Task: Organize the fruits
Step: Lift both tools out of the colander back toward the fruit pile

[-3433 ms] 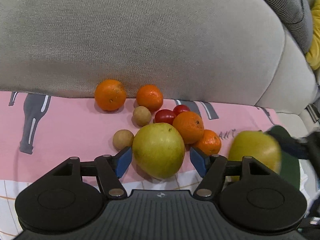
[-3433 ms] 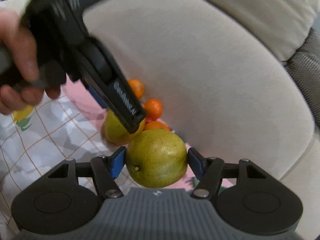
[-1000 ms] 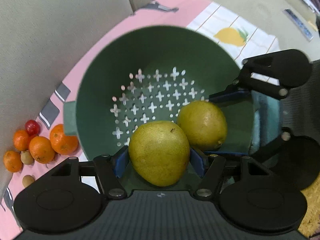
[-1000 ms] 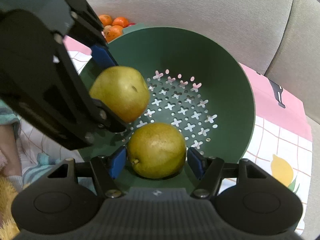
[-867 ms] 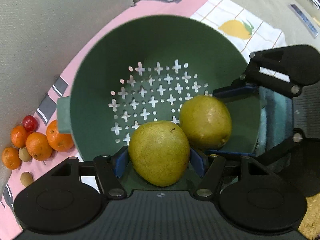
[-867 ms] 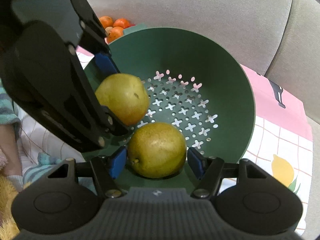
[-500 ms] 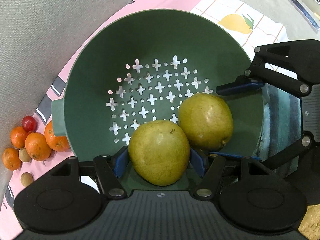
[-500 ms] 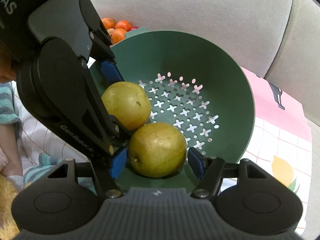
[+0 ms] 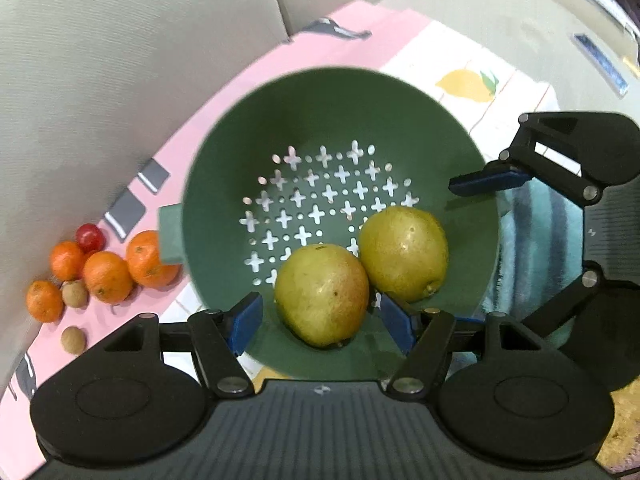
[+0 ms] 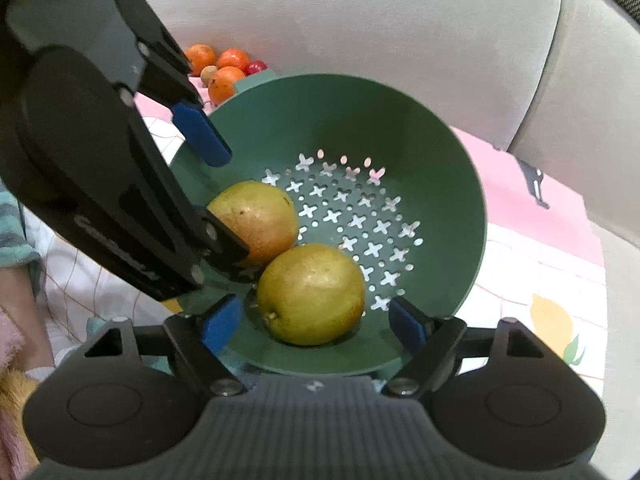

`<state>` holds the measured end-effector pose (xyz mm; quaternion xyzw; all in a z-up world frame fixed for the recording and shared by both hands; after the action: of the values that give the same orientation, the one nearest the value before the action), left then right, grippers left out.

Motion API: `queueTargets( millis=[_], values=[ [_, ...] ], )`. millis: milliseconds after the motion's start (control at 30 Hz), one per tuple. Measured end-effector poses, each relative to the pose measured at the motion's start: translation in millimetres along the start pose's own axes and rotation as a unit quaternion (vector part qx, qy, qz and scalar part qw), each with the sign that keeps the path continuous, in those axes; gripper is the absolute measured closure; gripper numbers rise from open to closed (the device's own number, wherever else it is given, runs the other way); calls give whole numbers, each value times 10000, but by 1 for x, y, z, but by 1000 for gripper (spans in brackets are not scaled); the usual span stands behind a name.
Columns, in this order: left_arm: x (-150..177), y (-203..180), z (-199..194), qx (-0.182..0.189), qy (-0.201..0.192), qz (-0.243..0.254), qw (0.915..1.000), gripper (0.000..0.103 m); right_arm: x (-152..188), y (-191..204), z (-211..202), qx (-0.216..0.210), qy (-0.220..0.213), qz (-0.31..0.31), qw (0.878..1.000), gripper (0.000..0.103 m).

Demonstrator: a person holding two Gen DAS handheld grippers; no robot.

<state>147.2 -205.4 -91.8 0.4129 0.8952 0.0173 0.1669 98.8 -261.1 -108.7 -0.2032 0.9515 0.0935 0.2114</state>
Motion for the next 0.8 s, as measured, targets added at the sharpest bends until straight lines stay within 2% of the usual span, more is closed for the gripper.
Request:
queueTargets(
  millis=[233, 400, 633, 800],
  values=[
    [16, 16, -42, -123, -539, -565, 9969, 24, -9, 12, -21, 359, -254, 43, 9990, 18],
    [34, 36, -75, -444, -907, -985, 9900, 24, -19, 21, -35, 129, -608, 452, 9970, 13],
    [71, 72, -110, -867, -1246, -1773, 9724, 24, -40, 46, -36, -311, -882, 753, 9928, 11],
    [98, 100, -121, -1080, -1363, -2264, 9584, 24, -55, 62, -31, -311, -929, 903, 9911, 7]
  ],
)
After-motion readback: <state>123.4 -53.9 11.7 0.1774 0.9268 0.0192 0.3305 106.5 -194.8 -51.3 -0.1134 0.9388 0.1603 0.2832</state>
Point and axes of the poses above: each gripper's, at about its wrist camera, not at the fingertips, and z roughly the way its jaws point, y to its left, x to its underside, the point moved 4 cm from there along z, roughly the way its jaws point, and after that the axes turned 8 degrees about -x, right-handed, at the moved point
